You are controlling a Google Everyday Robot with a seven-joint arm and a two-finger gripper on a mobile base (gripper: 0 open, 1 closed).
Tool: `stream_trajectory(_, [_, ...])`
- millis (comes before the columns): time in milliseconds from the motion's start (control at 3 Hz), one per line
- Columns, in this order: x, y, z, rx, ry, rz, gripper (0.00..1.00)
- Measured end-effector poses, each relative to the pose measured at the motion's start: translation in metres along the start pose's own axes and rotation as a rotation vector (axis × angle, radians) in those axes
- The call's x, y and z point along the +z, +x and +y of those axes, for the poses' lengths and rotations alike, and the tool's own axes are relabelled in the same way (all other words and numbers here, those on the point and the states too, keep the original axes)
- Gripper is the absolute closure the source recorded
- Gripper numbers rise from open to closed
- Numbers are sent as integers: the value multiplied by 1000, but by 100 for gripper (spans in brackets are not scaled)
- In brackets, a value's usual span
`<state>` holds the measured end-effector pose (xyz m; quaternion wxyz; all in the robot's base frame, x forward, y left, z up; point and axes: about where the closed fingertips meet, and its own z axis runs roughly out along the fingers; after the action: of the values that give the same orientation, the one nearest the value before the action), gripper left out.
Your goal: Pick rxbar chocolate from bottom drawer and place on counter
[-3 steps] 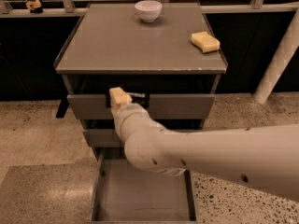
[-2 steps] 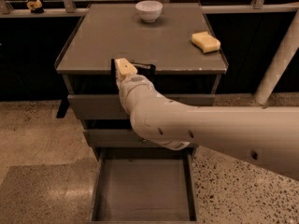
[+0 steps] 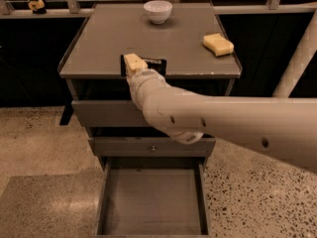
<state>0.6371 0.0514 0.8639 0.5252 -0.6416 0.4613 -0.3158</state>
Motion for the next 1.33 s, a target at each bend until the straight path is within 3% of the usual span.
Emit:
stream_trajectory(333, [41, 3, -19, -33, -35, -37, 100])
stream_trajectory(667, [51, -6, -32, -60, -52, -84, 100])
stream_trajectory(1333, [51, 1, -35, -48, -67, -107, 100])
